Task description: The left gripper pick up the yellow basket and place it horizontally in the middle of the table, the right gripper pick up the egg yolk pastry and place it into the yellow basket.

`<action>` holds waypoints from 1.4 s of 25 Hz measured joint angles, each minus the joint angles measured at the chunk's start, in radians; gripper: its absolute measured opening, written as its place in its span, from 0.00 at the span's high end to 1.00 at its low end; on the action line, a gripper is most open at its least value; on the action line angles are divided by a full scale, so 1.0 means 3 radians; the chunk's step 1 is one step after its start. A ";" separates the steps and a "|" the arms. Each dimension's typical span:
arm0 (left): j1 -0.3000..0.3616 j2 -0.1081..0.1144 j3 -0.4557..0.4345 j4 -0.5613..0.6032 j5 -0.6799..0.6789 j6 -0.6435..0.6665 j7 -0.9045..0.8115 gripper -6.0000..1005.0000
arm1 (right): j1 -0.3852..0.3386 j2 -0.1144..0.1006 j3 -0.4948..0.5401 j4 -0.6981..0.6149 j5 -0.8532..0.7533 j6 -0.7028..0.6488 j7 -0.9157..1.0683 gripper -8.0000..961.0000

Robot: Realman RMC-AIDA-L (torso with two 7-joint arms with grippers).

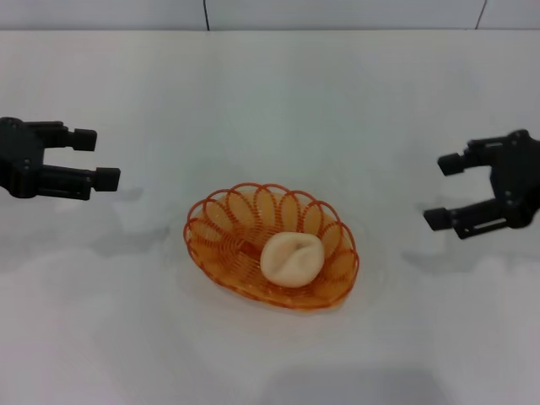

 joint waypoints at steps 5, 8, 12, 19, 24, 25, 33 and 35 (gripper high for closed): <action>0.0035 -0.0009 -0.0062 0.0000 -0.0067 0.0049 0.0008 0.11 | -0.0057 0.0005 0.0099 0.0062 0.0021 -0.0068 -0.0100 0.12; 0.0050 -0.0012 -0.0064 0.0004 -0.0095 0.0058 0.0008 0.11 | -0.0048 0.0007 0.0091 0.0077 0.0025 -0.0102 -0.0119 0.12; 0.0054 -0.0021 -0.0063 -0.0002 -0.0102 0.0082 0.0007 0.11 | -0.0014 0.0008 0.0069 0.0078 0.0027 -0.0137 -0.0114 0.12; 0.0050 -0.0031 -0.0045 -0.0004 -0.0129 0.0148 0.0008 0.11 | 0.0007 0.0012 0.0054 0.0063 0.0042 -0.0127 -0.0105 0.12; 0.0017 -0.0058 -0.0019 -0.0016 -0.0125 0.0217 0.0042 0.11 | 0.0039 0.0013 0.0045 0.0080 0.0055 -0.0127 -0.0089 0.12; 0.0014 -0.0059 -0.0008 -0.0017 -0.0127 0.0224 0.0047 0.11 | 0.0042 0.0013 0.0042 0.0077 0.0055 -0.0130 -0.0080 0.12; 0.0009 -0.0065 0.0013 -0.0017 -0.0132 0.0247 0.0058 0.11 | 0.0068 0.0013 0.0035 0.0068 0.0054 -0.0164 -0.0033 0.12; 0.0009 -0.0065 0.0012 -0.0017 -0.0132 0.0250 0.0059 0.11 | 0.0071 0.0013 0.0032 0.0060 0.0049 -0.0172 -0.0019 0.12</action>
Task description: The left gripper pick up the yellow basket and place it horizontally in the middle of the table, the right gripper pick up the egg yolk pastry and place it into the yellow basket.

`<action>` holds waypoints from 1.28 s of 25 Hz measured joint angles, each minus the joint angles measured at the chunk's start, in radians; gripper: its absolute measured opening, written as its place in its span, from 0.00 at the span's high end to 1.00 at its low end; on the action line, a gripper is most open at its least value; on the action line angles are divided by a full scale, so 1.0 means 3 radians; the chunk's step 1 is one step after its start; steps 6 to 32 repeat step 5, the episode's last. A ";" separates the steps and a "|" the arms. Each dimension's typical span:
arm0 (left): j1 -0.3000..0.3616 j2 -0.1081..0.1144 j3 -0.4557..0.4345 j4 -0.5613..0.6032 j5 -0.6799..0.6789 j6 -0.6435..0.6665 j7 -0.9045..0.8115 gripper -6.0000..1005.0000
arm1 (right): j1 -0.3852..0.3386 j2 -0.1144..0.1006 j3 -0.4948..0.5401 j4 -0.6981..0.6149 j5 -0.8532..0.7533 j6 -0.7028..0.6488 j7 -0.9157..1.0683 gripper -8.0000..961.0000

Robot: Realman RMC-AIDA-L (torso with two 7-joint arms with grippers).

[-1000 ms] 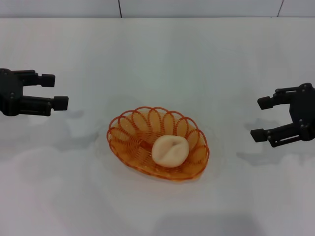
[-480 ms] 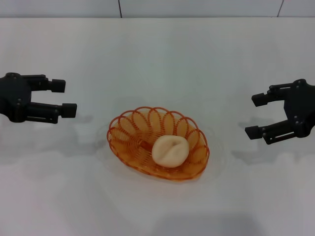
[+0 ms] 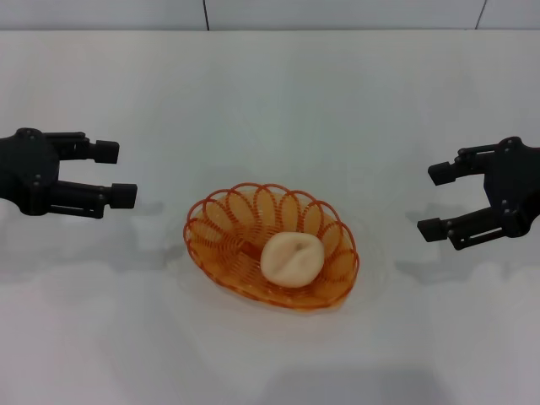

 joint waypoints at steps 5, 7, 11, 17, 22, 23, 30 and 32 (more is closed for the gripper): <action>0.0000 0.0001 0.0000 -0.0002 0.0000 0.0025 0.0002 0.11 | 0.0007 -0.0002 -0.0006 -0.0010 -0.0002 -0.0008 0.0020 0.12; 0.0000 0.0001 0.0000 -0.0002 0.0000 0.0025 0.0002 0.11 | 0.0007 -0.0002 -0.0006 -0.0010 -0.0002 -0.0008 0.0020 0.12; 0.0000 0.0001 0.0000 -0.0002 0.0000 0.0025 0.0002 0.11 | 0.0007 -0.0002 -0.0006 -0.0010 -0.0002 -0.0008 0.0020 0.12; 0.0000 0.0001 0.0000 -0.0002 0.0000 0.0025 0.0002 0.11 | 0.0007 -0.0002 -0.0006 -0.0010 -0.0002 -0.0008 0.0020 0.12; 0.0000 0.0001 0.0000 -0.0002 0.0000 0.0025 0.0002 0.11 | 0.0007 -0.0002 -0.0006 -0.0010 -0.0002 -0.0008 0.0020 0.12; 0.0000 0.0001 0.0000 -0.0002 0.0000 0.0025 0.0002 0.11 | 0.0007 -0.0002 -0.0006 -0.0010 -0.0002 -0.0008 0.0020 0.12; 0.0000 0.0001 0.0000 -0.0002 0.0000 0.0025 0.0002 0.11 | 0.0007 -0.0002 -0.0006 -0.0010 -0.0002 -0.0008 0.0020 0.12; 0.0000 0.0001 0.0000 -0.0002 0.0000 0.0025 0.0002 0.11 | 0.0007 -0.0002 -0.0006 -0.0010 -0.0002 -0.0008 0.0020 0.12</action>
